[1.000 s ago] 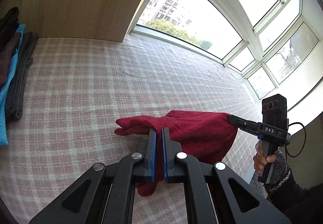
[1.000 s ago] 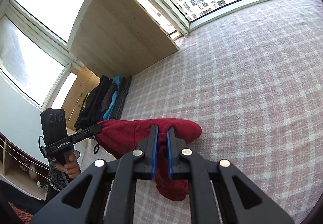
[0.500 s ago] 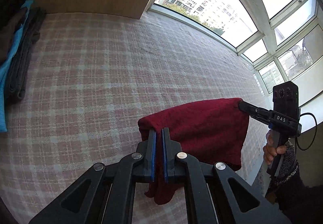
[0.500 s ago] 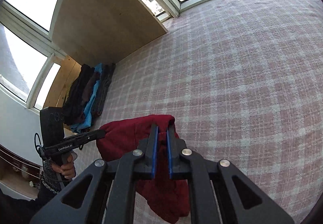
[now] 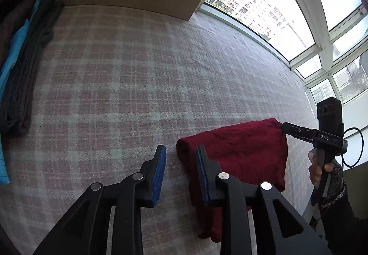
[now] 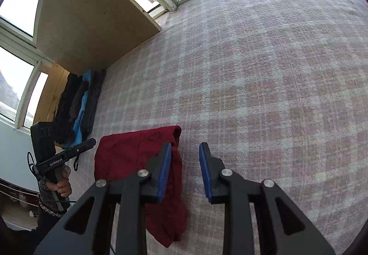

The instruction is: Fold clothes

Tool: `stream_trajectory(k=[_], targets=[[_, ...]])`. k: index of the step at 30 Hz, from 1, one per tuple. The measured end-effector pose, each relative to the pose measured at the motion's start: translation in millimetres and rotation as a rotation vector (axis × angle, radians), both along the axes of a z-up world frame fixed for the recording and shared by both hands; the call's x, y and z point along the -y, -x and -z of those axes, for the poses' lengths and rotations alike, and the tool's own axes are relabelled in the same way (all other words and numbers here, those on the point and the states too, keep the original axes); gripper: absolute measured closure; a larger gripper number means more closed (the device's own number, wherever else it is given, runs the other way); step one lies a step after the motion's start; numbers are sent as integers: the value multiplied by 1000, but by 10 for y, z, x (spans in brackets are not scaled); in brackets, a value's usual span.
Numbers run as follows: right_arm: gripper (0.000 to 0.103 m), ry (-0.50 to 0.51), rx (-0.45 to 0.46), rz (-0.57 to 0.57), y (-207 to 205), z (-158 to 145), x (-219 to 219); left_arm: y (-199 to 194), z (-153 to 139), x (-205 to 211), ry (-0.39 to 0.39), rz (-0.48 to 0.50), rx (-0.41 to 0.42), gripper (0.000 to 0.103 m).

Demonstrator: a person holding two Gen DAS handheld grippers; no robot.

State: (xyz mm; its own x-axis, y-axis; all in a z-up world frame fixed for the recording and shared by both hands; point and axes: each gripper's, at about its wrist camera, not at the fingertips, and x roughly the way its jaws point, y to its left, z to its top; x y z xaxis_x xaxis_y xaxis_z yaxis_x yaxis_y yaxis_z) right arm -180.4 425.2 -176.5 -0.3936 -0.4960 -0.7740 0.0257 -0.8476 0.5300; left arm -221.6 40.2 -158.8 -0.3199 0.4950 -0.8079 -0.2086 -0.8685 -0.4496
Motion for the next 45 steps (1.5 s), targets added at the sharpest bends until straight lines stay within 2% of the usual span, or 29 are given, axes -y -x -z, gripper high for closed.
stream_trajectory(k=[3, 6, 8, 9, 11, 12, 13, 15, 18, 20, 22, 24, 27, 28, 29, 31, 34, 37, 39, 45], targets=[[78, -151, -114, -38, -189, -287, 135, -170, -181, -120, -7, 47, -54, 79], [78, -191, -186, -158, -215, -437, 419, -234, -201, -429, 3, 136, -94, 79], [78, -224, -191, -251, -167, -378, 647, -202, -62, -621, 31, 189, -79, 79], [78, -278, -180, -285, -137, -275, 749, -164, 42, -673, 66, 189, -69, 79], [78, -355, -118, -297, -49, 1, 770, -81, 266, -730, 128, 188, -43, 81], [78, -359, -85, -292, -14, 114, 734, -68, 287, -694, 106, 181, -64, 84], [78, -338, -85, -279, -10, 127, 678, -48, 284, -664, 97, 173, -51, 85], [78, -335, -99, -257, -101, 11, 599, -59, 205, -605, 93, 154, -42, 86], [78, -336, -174, -239, -322, -257, 582, -213, 5, -574, 108, 161, -98, 80], [78, -324, -177, -262, -442, -285, 663, -298, -28, -577, 101, 165, -104, 75], [78, -347, -142, -283, -483, -164, 757, -323, 57, -589, 124, 159, -88, 74], [78, -372, -52, -282, -432, 51, 798, -293, 164, -532, 113, 109, -49, 74], [77, -273, -58, -213, -420, 21, 622, -271, 109, -348, 20, 30, -15, 72], [75, -242, -79, -177, -412, -47, 531, -270, 67, -303, 26, 14, -31, 69], [61, -228, -97, -154, -382, -90, 459, -253, 44, -284, 48, 9, -51, 63], [45, -215, -131, -123, -300, -147, 336, -198, 29, -263, 81, 10, -74, 58], [45, -234, -119, -149, -119, -91, 328, -78, 97, -341, 86, 64, -69, 56], [45, -286, -95, -198, 49, 20, 450, -10, 190, -486, 152, 106, -69, 56], [45, -294, -89, -218, 78, 82, 506, 3, 244, -562, 164, 122, -63, 56], [45, -287, -147, -244, 63, 142, 576, -80, 260, -729, 213, 164, -112, 51]])
